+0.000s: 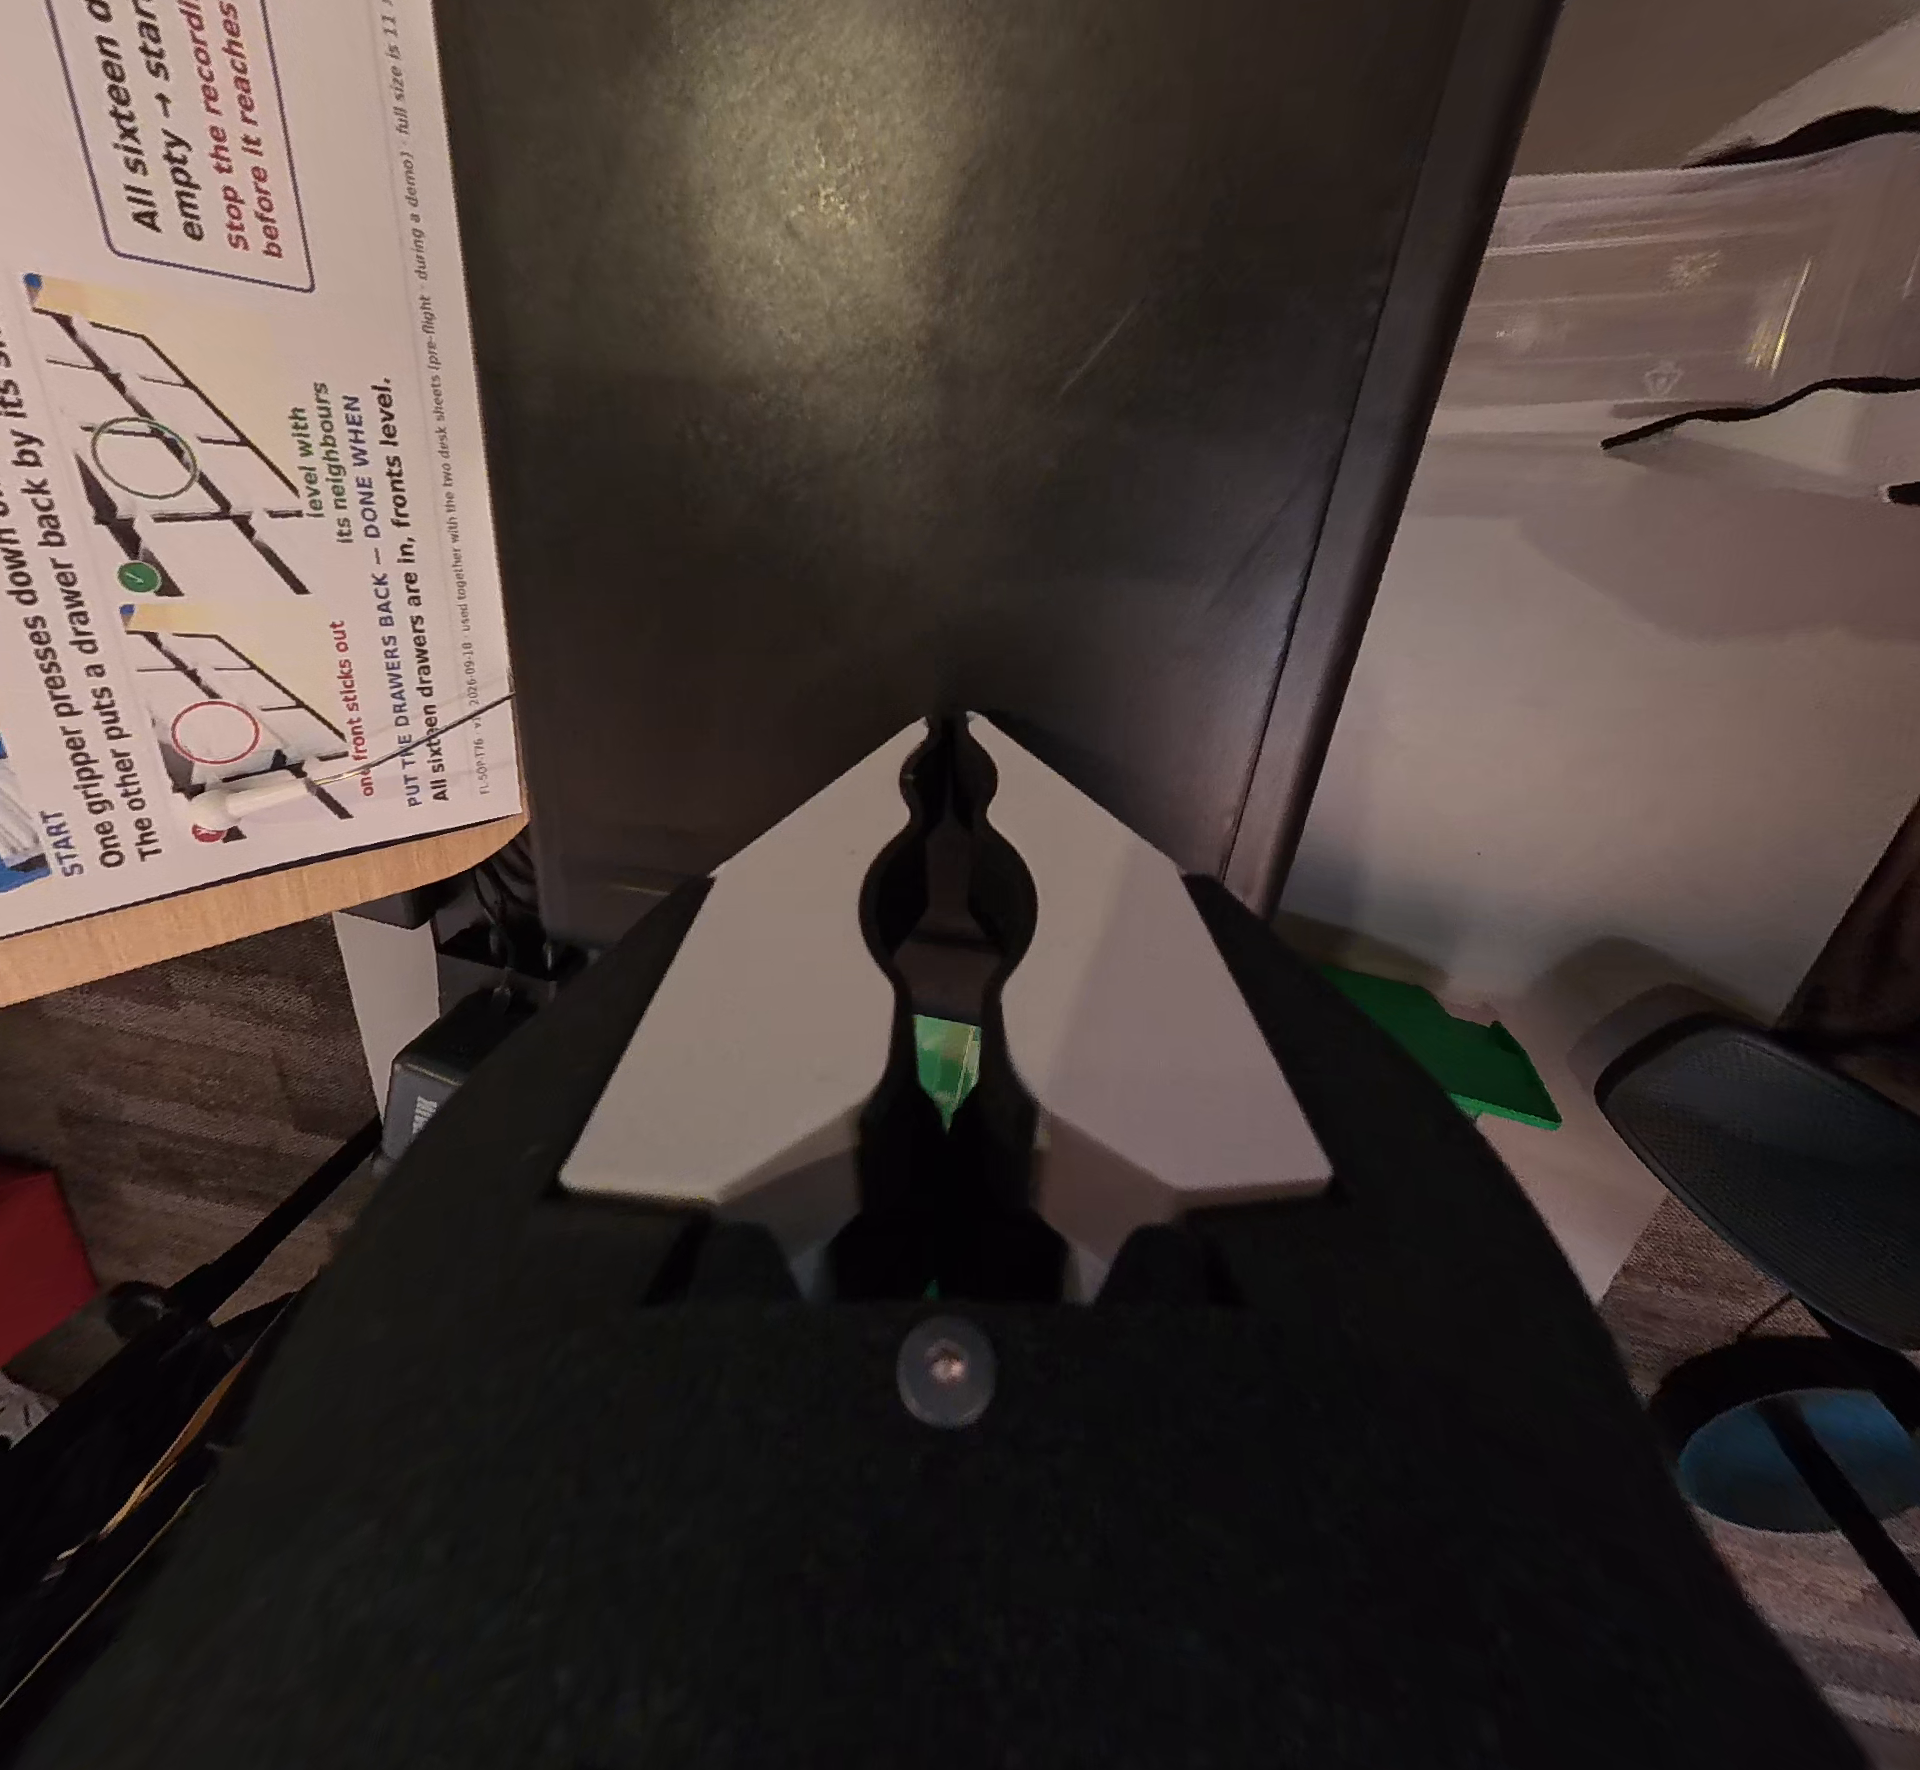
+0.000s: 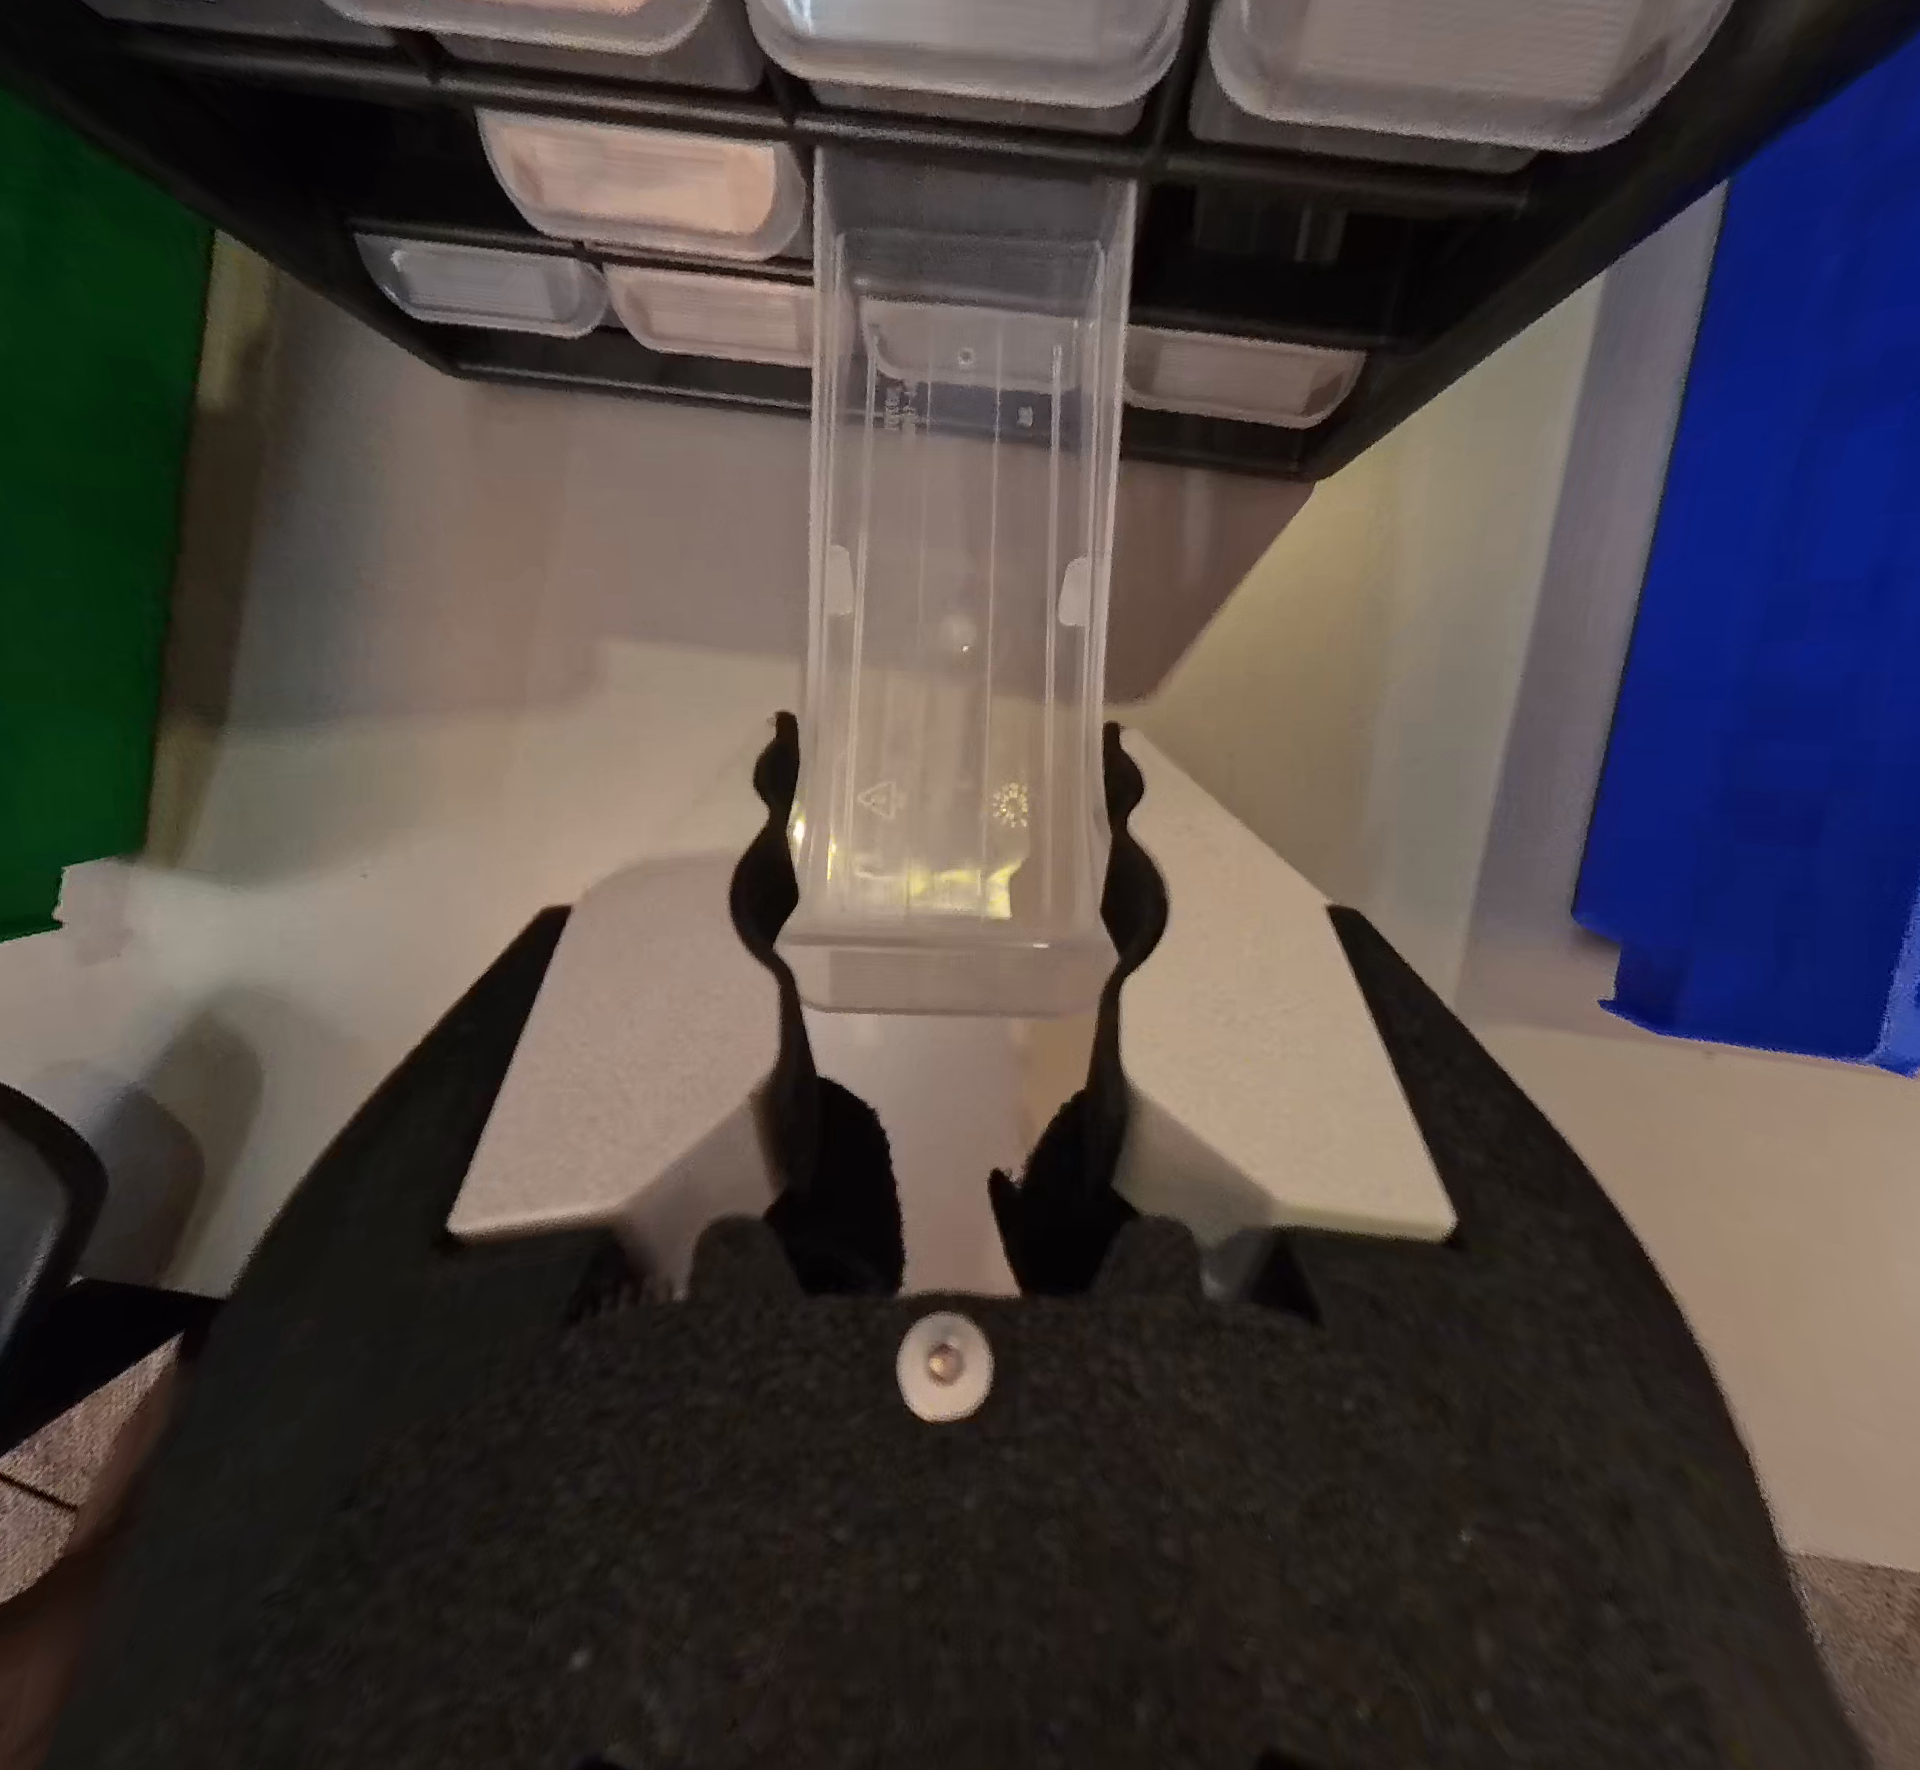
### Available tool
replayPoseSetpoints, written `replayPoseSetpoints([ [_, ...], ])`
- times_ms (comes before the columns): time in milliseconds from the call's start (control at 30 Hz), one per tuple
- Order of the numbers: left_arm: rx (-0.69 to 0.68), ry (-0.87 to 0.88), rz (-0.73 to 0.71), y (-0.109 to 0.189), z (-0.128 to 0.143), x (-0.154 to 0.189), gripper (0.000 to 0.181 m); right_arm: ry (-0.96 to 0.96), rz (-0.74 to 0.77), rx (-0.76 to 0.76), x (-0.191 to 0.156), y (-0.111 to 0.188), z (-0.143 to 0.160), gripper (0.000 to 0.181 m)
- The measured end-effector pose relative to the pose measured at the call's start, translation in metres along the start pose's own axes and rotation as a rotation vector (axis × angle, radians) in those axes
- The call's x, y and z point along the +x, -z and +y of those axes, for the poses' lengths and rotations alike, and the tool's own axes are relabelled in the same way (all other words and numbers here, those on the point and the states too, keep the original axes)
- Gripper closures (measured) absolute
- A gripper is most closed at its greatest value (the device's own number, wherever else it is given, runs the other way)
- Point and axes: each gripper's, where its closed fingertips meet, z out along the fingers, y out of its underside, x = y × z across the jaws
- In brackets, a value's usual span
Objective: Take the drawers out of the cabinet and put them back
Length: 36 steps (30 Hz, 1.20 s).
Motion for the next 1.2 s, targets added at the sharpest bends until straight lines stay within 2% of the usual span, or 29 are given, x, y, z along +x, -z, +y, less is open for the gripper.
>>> replayPoseSetpoints([
  [200, 0.000, -0.003, -0.003, 0.000, 0.000, 0.000, 0.181, -0.005, 0.031, 0.036, 0.001, -0.010, -0.005, 0.123],
  [433, 0.008, 0.000, -0.006, 0.000, 0.000, 0.000, 0.181, -0.016, 0.095, 0.135, 0.002, -0.043, -0.023, 0.120],
  [567, 0.019, 0.003, 0.003, 0.000, 0.000, 0.000, 0.181, -0.013, 0.108, 0.262, 0.000, -0.042, -0.046, 0.118],
  [667, 0.030, 0.009, 0.010, 0.000, 0.000, 0.000, 0.181, 0.007, 0.081, 0.330, -0.003, -0.042, -0.049, 0.115],
  [733, 0.038, 0.011, 0.012, 0.000, 0.000, 0.000, 0.181, 0.033, 0.111, 0.434, 0.001, -0.033, -0.050, 0.108],
  [833, 0.039, 0.014, 0.016, 0.000, 0.000, 0.000, 0.181, 0.089, 0.149, 0.644, 0.003, -0.006, -0.044, 0.109],
  [900, 0.033, 0.009, 0.010, 0.000, 0.000, 0.000, 0.181, 0.110, 0.165, 0.758, 0.001, 0.008, -0.027, 0.121],
  [967, 0.027, 0.004, 0.004, 0.000, 0.000, 0.000, 0.181, 0.068, 0.124, 0.807, -0.006, 0.006, -0.007, 0.133],
  [1033, 0.024, 0.006, 0.004, 0.000, 0.000, 0.000, 0.181, 0.012, 0.086, 0.819, -0.012, -0.006, 0.001, 0.135],
  [1133, 0.025, 0.012, -0.002, 0.000, 0.000, 0.000, 0.181, -0.095, 0.073, 0.770, -0.007, -0.029, -0.004, 0.137],
  [1200, 0.025, 0.012, -0.007, 0.000, 0.000, 0.000, 0.181, -0.155, 0.003, 0.800, -0.008, -0.035, -0.018, 0.144],
])
